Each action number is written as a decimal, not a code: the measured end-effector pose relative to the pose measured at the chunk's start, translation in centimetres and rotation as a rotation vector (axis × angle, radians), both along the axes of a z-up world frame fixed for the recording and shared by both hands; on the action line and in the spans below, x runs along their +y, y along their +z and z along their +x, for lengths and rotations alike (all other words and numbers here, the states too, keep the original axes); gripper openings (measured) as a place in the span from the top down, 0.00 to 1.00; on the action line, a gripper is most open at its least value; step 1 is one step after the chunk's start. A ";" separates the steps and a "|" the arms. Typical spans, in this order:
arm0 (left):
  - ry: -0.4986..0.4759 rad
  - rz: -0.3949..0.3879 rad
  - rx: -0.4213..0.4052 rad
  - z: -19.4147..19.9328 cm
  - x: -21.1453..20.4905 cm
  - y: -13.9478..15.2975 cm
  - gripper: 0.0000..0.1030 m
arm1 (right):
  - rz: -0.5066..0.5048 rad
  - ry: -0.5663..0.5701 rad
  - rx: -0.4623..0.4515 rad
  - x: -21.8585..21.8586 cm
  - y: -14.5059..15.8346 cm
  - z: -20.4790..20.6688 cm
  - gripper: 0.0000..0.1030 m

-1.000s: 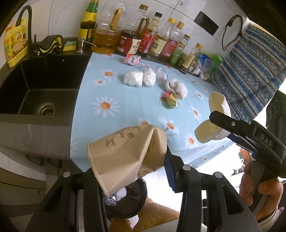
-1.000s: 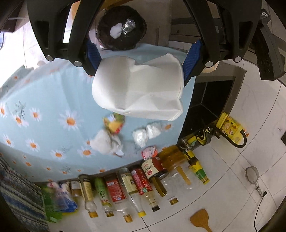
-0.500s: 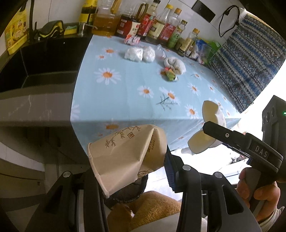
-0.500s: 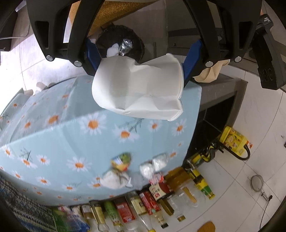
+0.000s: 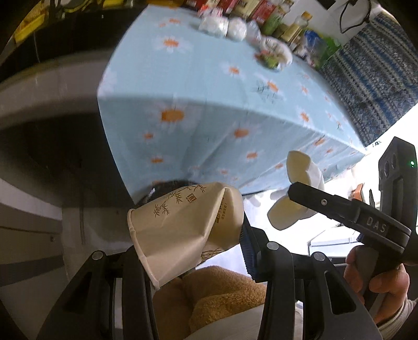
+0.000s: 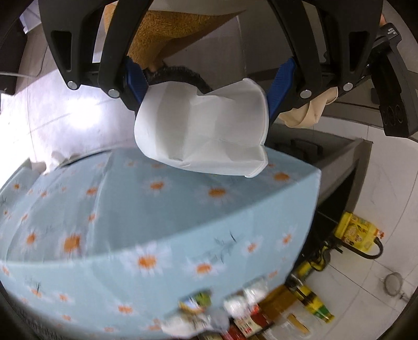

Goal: Collect trash
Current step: 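Carry the paper cup and tissue down over the black bin, then open both tools to drop the cup and tissue into the bin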

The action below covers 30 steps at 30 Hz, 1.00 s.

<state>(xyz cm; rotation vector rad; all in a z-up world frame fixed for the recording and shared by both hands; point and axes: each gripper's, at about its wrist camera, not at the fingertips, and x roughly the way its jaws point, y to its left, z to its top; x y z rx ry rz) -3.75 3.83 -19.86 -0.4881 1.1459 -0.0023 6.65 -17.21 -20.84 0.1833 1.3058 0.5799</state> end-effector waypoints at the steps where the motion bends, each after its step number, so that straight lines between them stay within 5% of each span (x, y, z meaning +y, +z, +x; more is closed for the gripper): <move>1: -0.004 -0.001 0.021 0.0 -0.3 -0.8 0.60 | -0.006 -0.004 0.016 -0.1 -0.7 0.1 0.24; 10: -0.020 -0.020 0.205 -0.1 -1.7 -8.2 0.60 | 0.007 -0.052 0.197 -0.7 -8.6 1.0 0.24; 22: 0.018 -0.046 0.385 0.5 -2.2 -20.2 0.60 | 0.150 -0.349 0.563 -2.6 -23.2 3.5 0.23; 30: 0.001 -0.051 0.402 1.6 -3.5 -23.8 0.60 | 0.201 -0.418 0.610 -2.3 -25.3 4.9 0.23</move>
